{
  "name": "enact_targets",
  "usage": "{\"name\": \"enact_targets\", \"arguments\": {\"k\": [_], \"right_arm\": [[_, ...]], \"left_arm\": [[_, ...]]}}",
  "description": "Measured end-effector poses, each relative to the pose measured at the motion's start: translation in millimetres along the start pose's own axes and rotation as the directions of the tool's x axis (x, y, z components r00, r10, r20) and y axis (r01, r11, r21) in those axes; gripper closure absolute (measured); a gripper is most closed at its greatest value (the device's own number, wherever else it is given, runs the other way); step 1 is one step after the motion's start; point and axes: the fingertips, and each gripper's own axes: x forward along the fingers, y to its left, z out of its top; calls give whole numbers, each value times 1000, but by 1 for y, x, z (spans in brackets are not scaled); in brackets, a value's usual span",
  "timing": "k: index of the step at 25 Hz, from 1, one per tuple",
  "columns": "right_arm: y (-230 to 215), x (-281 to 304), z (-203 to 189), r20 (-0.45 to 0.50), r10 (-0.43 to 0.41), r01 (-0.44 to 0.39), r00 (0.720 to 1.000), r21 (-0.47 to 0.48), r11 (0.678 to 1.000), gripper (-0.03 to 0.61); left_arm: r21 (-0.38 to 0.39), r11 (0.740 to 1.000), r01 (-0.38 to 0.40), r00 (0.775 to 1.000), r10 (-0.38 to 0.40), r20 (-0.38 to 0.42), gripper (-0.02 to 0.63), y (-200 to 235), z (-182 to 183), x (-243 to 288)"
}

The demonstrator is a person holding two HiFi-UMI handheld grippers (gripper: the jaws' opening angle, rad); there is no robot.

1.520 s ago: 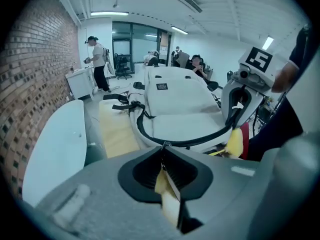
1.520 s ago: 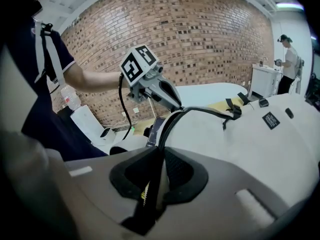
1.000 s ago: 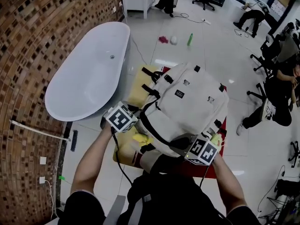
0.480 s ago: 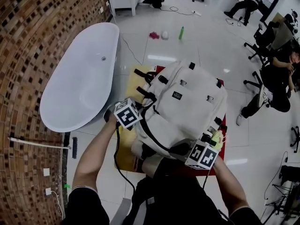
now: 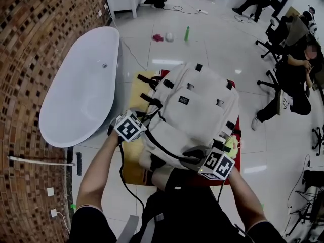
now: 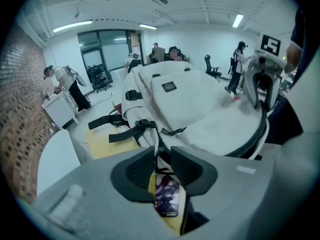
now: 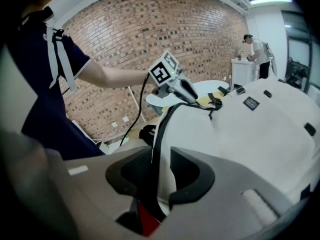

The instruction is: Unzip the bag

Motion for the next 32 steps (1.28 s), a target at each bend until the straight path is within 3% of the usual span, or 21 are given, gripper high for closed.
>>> {"name": "enact_targets", "arguments": {"k": [3,7,10,12,15,18,22,25,32], "right_arm": [[-15,-18,7,110,-90,81,990,84,993,439],[-41,-57,31,286,-247,203,926,174,964,460],[-57,-91,59,416,-376,331,828,179,927,561],[-63,-113,82,509,-430,393,745,186,901,572],[-60,-133,109,593,-442,417,673,188,889,572],[-56,-146,130,638,-430,427,639,172,888,572],[-54,-165,151,703,-416,409,577,193,892,574],[-51,-174,154,722,-407,392,559,202,897,574],[-48,-174,152,720,-379,386,581,166,907,574]], "left_arm": [[-88,996,13,996,-5,92,465,-8,8,-29],[-182,981,-63,968,104,228,466,-11,27,-69],[-256,961,-107,920,193,340,476,-28,50,-94],[-295,947,-125,882,242,403,511,-43,66,-106],[-352,922,-163,834,319,450,602,-67,84,-117],[-395,898,-195,796,380,471,611,-85,103,-126],[-426,887,-180,759,400,513,611,-104,128,-138],[-433,884,-175,746,406,528,611,-117,141,-143],[-443,877,-186,734,424,530,611,-128,152,-147]]}}
